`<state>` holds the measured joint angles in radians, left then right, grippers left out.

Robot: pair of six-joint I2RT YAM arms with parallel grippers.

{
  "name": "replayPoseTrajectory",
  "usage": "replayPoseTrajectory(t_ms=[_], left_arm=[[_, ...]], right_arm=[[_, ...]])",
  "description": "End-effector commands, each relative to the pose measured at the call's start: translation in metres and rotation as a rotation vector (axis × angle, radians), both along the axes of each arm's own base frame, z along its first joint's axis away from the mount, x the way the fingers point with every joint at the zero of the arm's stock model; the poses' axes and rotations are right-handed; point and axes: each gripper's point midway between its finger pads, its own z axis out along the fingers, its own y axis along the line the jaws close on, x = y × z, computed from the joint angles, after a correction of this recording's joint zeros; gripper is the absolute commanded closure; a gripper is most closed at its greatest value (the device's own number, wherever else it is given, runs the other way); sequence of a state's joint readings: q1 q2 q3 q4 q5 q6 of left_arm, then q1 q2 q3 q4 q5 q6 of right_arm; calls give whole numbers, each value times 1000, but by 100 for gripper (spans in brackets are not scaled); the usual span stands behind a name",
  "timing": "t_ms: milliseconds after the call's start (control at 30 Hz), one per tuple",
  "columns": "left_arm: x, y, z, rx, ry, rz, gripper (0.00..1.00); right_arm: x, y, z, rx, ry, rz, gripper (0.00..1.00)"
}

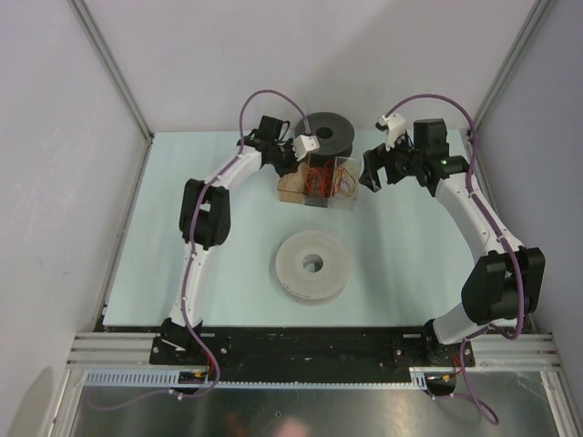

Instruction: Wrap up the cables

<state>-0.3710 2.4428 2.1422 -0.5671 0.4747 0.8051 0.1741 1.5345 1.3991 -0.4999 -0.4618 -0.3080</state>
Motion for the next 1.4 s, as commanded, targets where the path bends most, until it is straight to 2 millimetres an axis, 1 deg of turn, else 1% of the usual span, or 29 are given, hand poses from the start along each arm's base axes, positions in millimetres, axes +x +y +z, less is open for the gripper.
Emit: replayPoseTrajectory(t_ms=[0,33,67,133,200,400,500,600,700,900,1067,1133,1200,1267,1300,1367], left_arm=[[13,-10,71,-73,-128,-2,91],[11,-11,84,-91,-136,1,96],[9,-11,98,-107,-149,6,98],[4,-9,127,-136,-175,18,99],[-1,-6,155,-158,-206,37,100],[-16,14,238,-231,-303,106,100],[-29,22,275,-274,-341,125,100],[-48,27,318,-334,-382,140,100],[-75,27,358,-428,-378,139,100],[-142,22,438,-609,-388,90,100],[-190,34,516,-775,-438,96,100],[-214,39,550,-853,-464,80,100],[-242,43,580,-934,-476,44,100],[-270,45,600,-994,-474,-3,100],[-281,44,604,-1012,-466,-24,100],[-298,39,603,-1026,-427,-56,100]], right_arm=[[1,1,22,26,-35,10,1],[1,1,22,30,-32,11,1],[0,1,22,35,-30,13,1],[0,3,22,45,-28,14,1],[1,4,24,55,-29,17,1],[-4,4,27,71,-25,29,1],[-9,-1,30,71,-22,36,1],[-13,-9,40,78,-43,31,1],[-18,-13,57,106,-80,34,1],[-36,-7,85,146,-137,81,1],[-51,-2,106,163,-190,109,1],[-57,0,112,171,-205,124,1],[-63,3,118,178,-219,144,1],[-70,9,124,182,-235,171,1],[-73,14,126,181,-243,188,1],[-82,23,131,182,-267,230,1]])
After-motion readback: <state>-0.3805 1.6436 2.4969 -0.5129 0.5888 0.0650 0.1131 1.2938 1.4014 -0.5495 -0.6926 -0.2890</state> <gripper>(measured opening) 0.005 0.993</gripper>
